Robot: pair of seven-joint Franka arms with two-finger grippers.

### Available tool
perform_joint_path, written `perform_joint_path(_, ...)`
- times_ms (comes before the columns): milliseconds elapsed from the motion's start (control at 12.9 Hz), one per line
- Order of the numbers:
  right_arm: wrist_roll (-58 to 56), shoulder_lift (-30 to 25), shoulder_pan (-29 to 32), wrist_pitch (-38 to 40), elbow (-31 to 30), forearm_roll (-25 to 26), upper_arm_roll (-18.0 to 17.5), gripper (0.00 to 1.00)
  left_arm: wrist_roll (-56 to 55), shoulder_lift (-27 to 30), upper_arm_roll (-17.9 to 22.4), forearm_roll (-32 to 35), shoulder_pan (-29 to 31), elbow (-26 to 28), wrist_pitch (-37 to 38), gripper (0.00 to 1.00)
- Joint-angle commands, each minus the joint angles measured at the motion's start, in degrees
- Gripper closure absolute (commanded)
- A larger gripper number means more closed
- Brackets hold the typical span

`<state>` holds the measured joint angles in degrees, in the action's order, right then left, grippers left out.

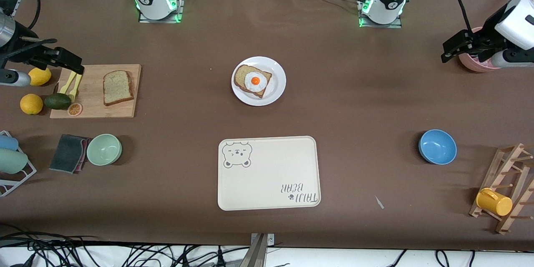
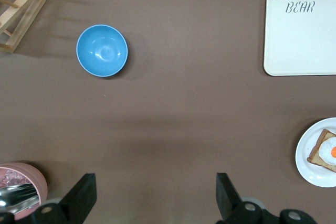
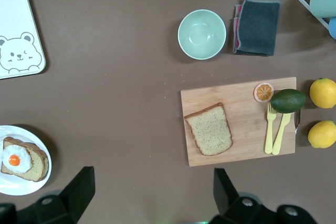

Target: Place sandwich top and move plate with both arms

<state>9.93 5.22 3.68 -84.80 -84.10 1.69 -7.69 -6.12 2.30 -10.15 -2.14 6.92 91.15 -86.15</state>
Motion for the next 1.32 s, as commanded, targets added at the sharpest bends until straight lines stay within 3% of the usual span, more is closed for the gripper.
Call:
perform_joint_path(0, 0.4, -0.6, 0.0, 0.3, 0.3, 0.2, -0.4, 0.00, 0.1, -0.6, -0.1, -0.8, 0.2, -1.9, 1.4, 0.00)
perform_joint_path(1244, -0.4, -0.5, -0.1, -0.6, 0.2, -0.5, -0.5, 0.00, 0.1, -0.6, -0.1, -0.8, 0.1, -1.9, 1.4, 0.00)
